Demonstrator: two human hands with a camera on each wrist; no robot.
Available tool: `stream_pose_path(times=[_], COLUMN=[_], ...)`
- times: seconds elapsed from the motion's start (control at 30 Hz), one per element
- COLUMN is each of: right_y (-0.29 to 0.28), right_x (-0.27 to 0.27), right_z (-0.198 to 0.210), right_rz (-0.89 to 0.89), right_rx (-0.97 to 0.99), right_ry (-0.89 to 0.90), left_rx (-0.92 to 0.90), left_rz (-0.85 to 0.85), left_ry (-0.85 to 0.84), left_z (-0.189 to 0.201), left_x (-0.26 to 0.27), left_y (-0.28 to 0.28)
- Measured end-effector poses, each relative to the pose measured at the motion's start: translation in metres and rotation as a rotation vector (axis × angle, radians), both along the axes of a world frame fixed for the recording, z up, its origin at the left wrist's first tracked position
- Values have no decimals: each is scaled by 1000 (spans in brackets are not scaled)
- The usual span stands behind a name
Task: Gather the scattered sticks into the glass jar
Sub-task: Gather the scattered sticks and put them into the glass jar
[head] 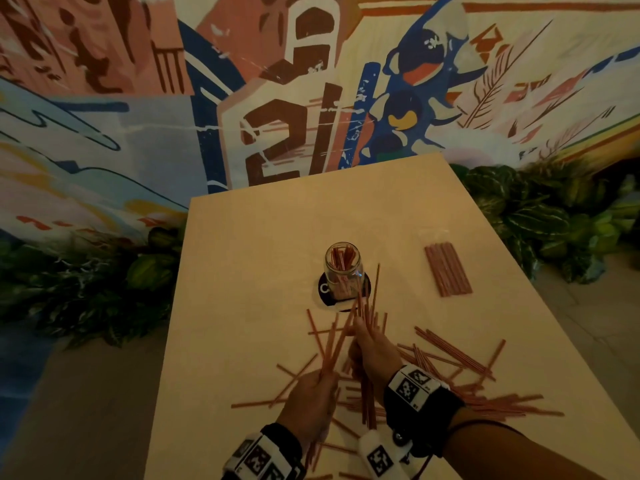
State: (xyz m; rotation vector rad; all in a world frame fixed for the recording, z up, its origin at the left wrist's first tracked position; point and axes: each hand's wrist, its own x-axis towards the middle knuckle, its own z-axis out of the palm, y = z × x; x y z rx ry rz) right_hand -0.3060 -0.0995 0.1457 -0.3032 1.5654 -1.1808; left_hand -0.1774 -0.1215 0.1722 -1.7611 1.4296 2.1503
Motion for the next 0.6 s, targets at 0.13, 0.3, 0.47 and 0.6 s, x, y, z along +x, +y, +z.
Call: stream_pose_path(times=[0.13,0.3,0.47,0.6], right_y=[-4,-8,-5,-8], right_x=[6,9,21,20], right_z=[6,0,-4,-2], right_rz=[76,78,184,247], right_rx=[-3,-17,-54,-66], right_ry=[59,155,311,420], left_rx=[-227,-272,-275,-213], left_rz=[-289,-366,-481,-498], left_ry=[-130,-85,-15,-8], left_z=[4,0,-7,-9], left_x=[-4,-5,-11,-10], left_y=[0,-2,-3,-5])
